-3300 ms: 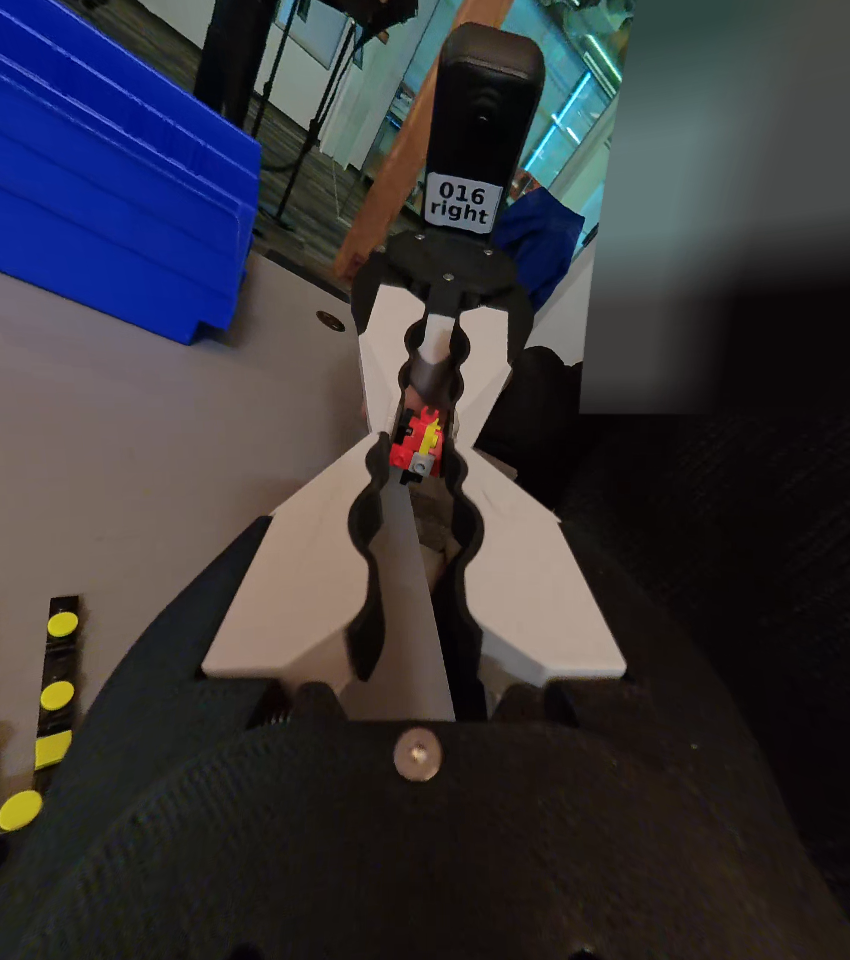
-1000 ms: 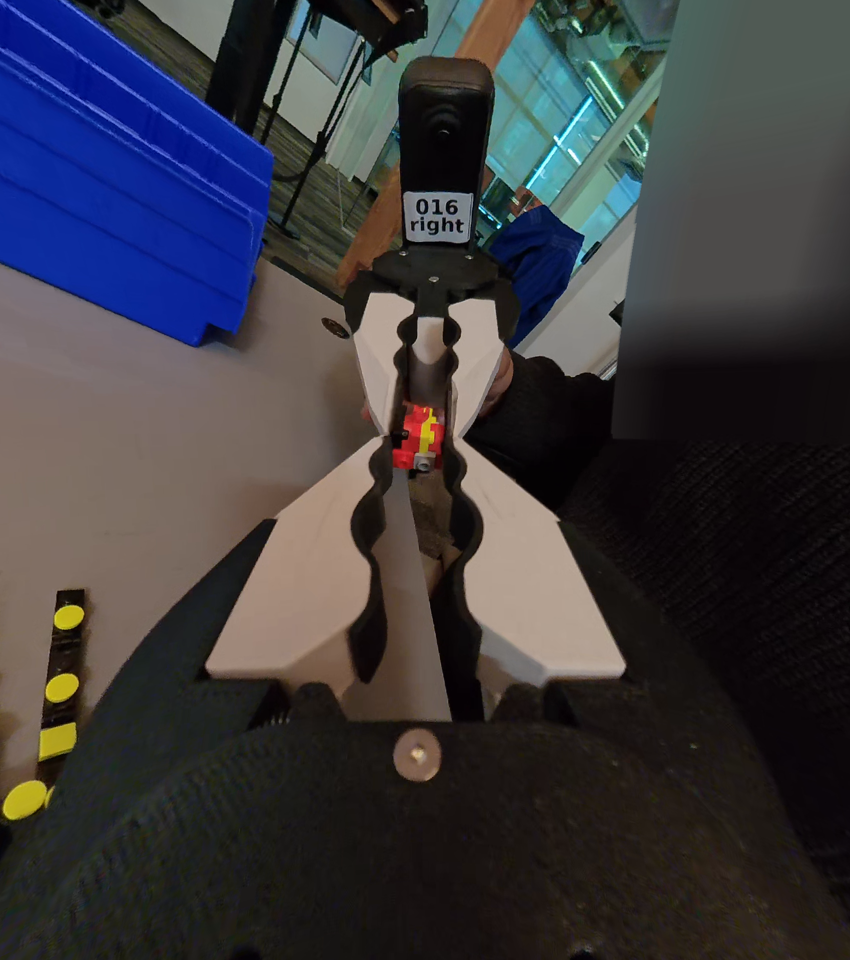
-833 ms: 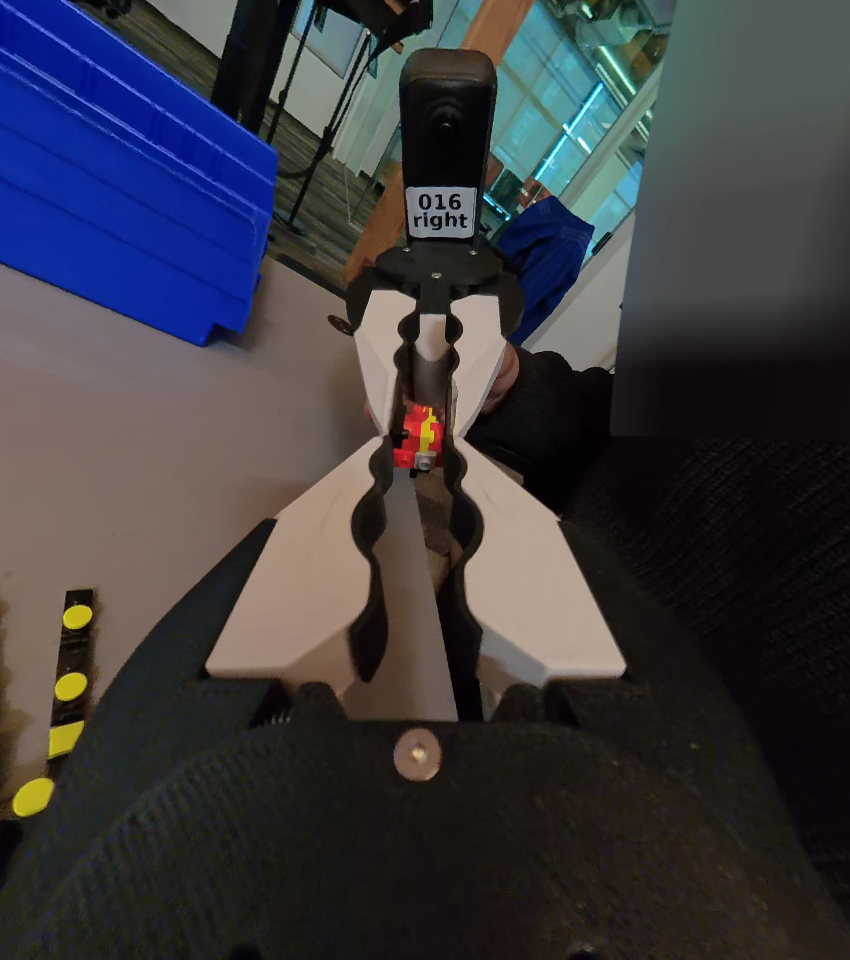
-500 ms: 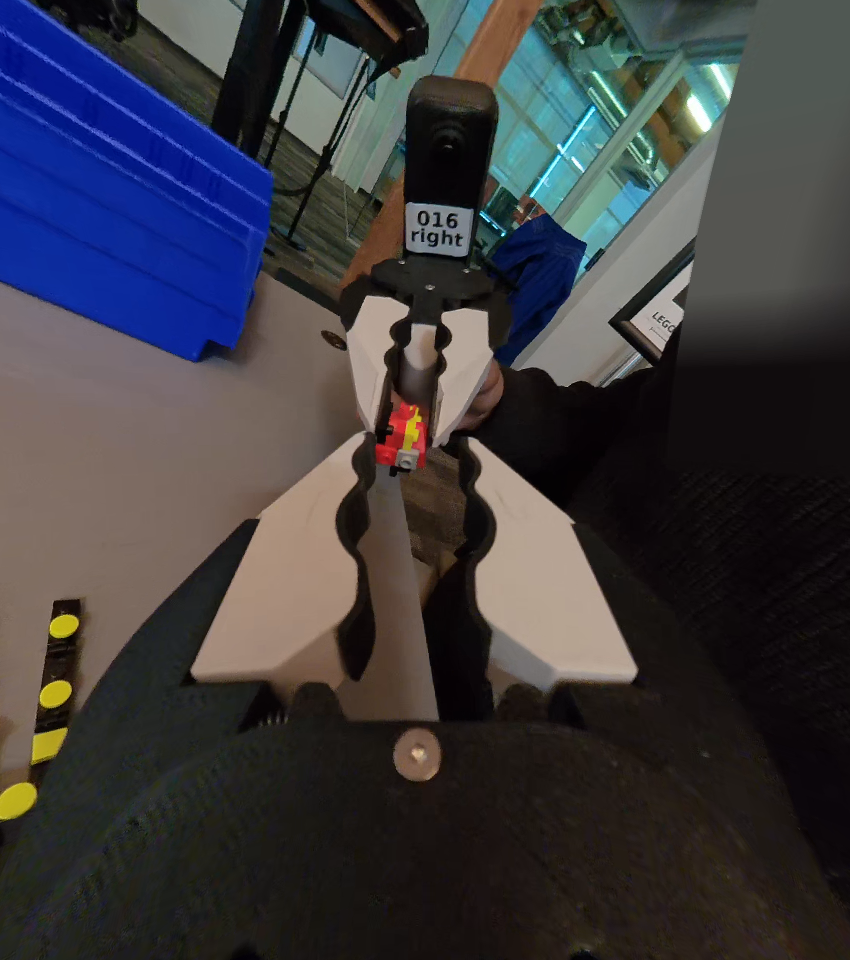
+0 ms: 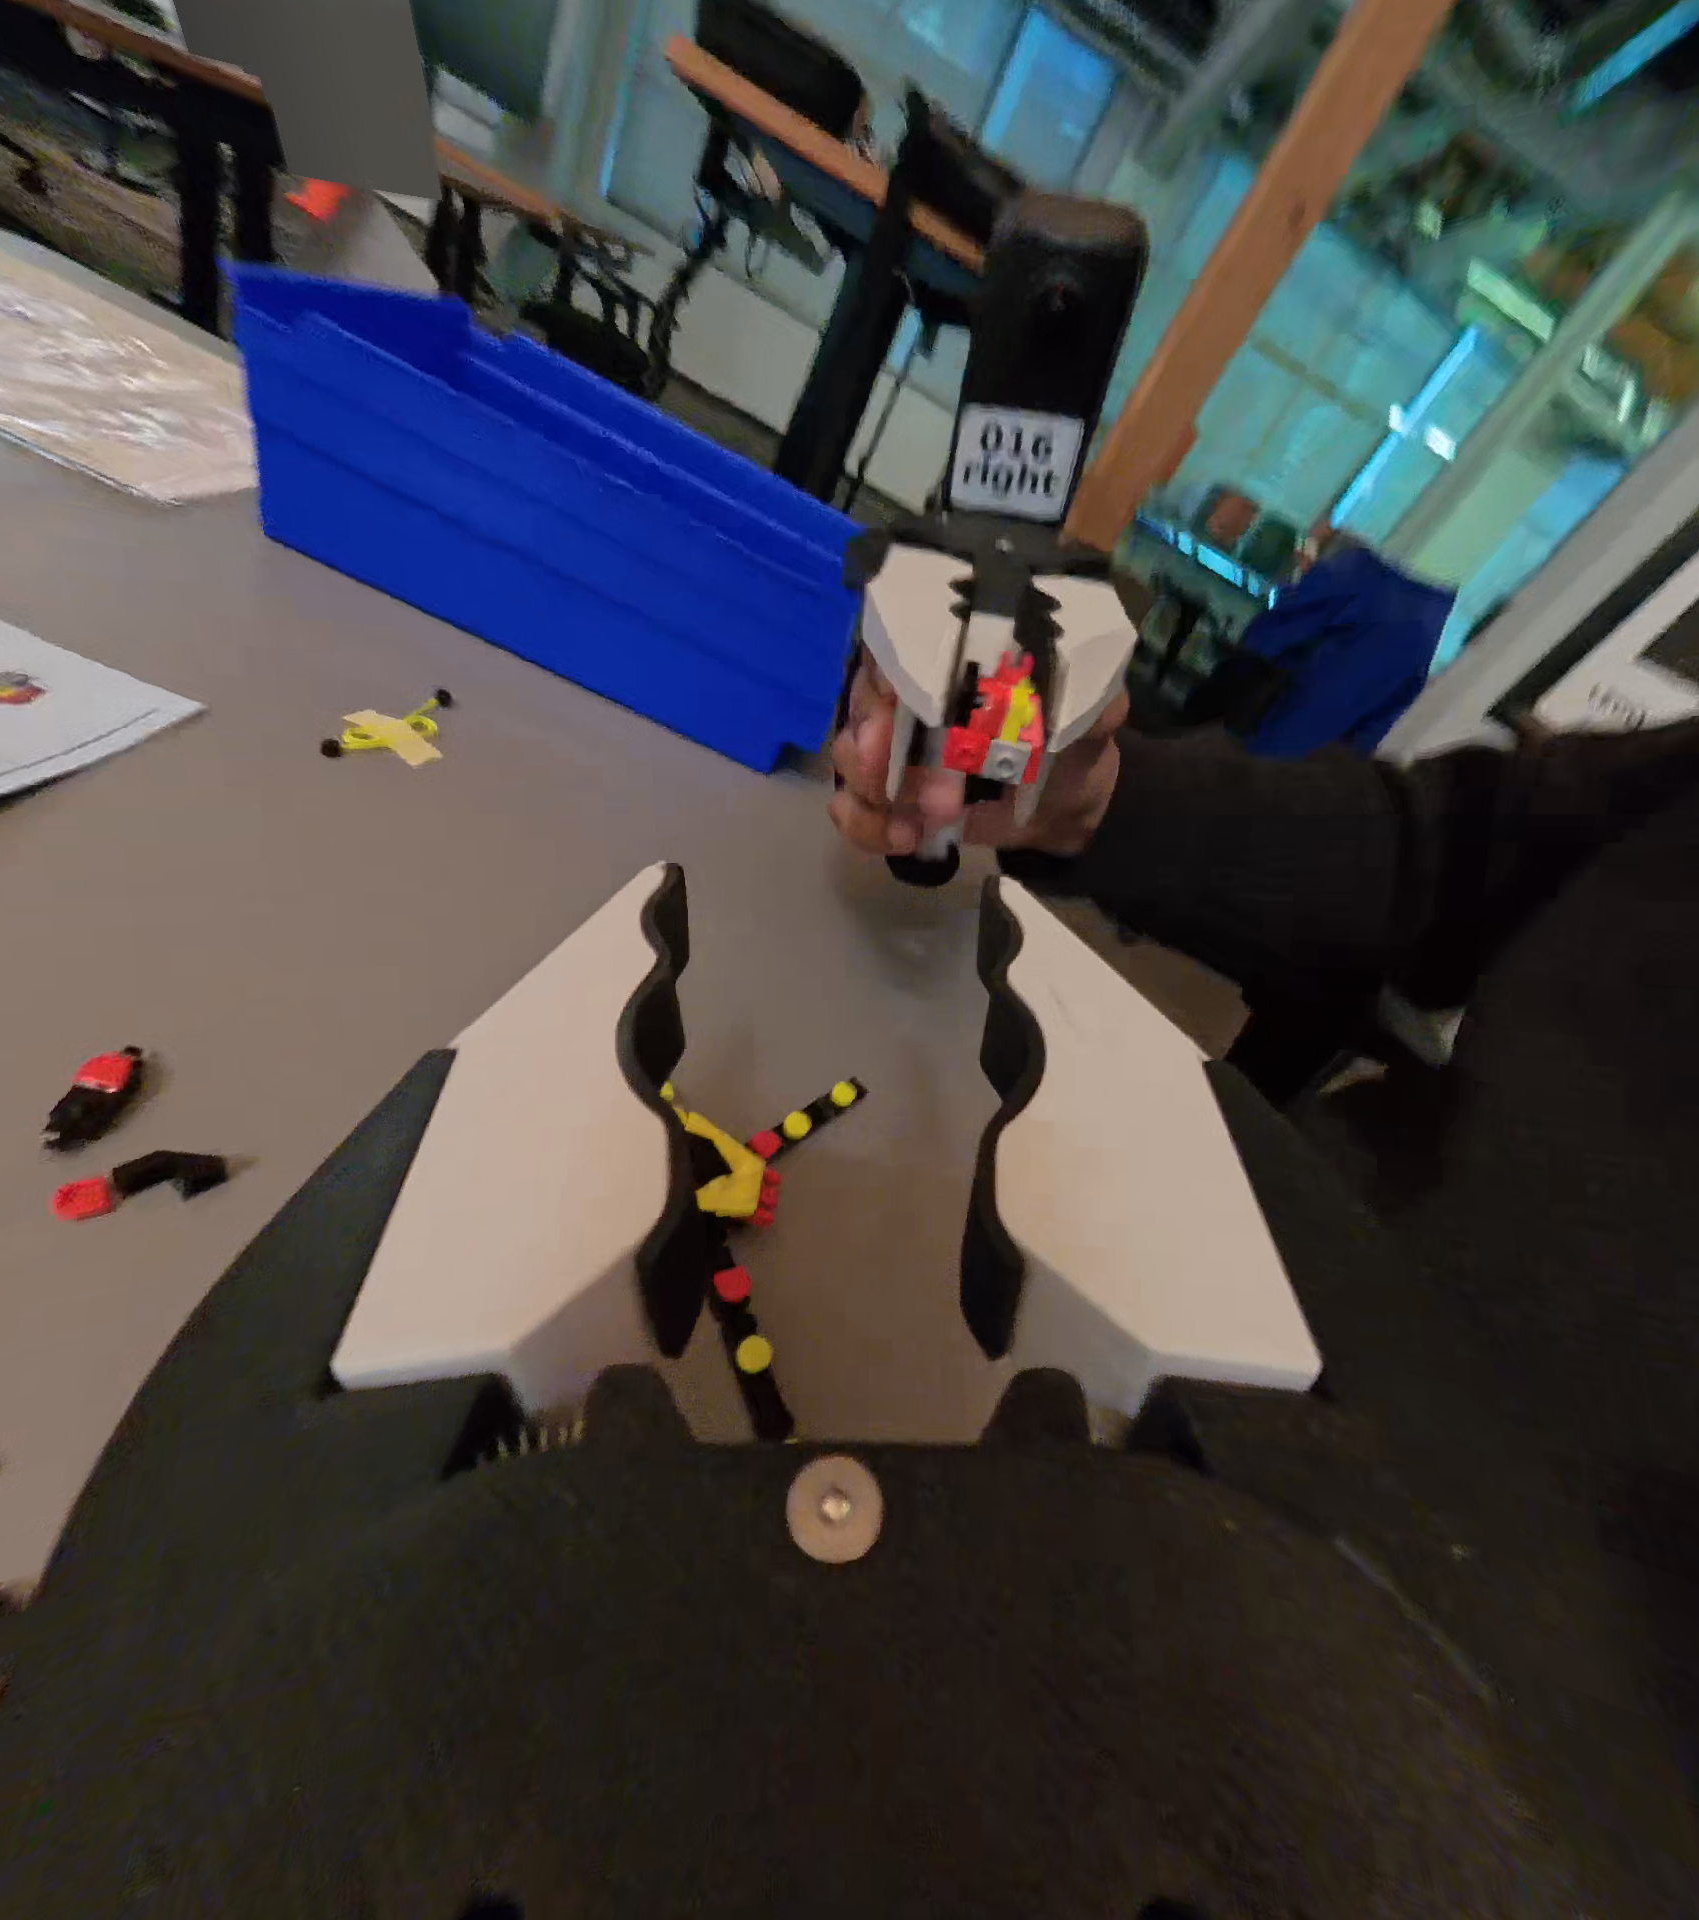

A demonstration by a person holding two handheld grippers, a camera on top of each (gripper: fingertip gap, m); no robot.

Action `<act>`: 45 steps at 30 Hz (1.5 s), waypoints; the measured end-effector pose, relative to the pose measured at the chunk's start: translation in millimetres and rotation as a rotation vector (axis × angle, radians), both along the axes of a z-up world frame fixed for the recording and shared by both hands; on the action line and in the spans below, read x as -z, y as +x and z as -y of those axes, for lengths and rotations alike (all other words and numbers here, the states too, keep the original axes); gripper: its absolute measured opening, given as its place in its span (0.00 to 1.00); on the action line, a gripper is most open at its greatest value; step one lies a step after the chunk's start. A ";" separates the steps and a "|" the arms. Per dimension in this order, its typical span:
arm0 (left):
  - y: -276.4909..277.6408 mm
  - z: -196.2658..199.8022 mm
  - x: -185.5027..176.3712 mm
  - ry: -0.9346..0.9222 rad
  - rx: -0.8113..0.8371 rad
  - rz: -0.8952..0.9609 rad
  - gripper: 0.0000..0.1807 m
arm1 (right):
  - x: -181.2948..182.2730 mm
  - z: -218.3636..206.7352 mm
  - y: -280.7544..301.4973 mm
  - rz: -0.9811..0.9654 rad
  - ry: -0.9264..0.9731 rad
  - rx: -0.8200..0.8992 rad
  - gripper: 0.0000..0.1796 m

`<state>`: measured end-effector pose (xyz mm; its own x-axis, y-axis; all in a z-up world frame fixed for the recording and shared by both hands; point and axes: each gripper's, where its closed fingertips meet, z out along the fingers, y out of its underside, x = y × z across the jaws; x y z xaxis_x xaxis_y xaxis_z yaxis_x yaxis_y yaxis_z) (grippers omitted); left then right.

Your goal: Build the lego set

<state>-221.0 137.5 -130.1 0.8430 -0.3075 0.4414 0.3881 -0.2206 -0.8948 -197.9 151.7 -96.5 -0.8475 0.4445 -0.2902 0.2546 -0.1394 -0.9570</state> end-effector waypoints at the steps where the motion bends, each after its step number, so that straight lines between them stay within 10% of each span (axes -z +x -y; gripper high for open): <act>1: -0.9 7.1 -13.5 0.037 -0.031 0.016 0.30 | -13.7 6.6 1.9 -0.024 -0.033 -0.010 0.09; 6: 10.9 31.2 -31.5 0.108 -0.140 -0.204 0.25 | 5.4 33.4 18.7 -0.080 0.153 -0.014 0.09; 45: 48.5 25.0 -32.8 0.134 -0.035 -0.162 0.09 | 3.1 45.7 20.4 -0.040 0.079 -0.068 0.09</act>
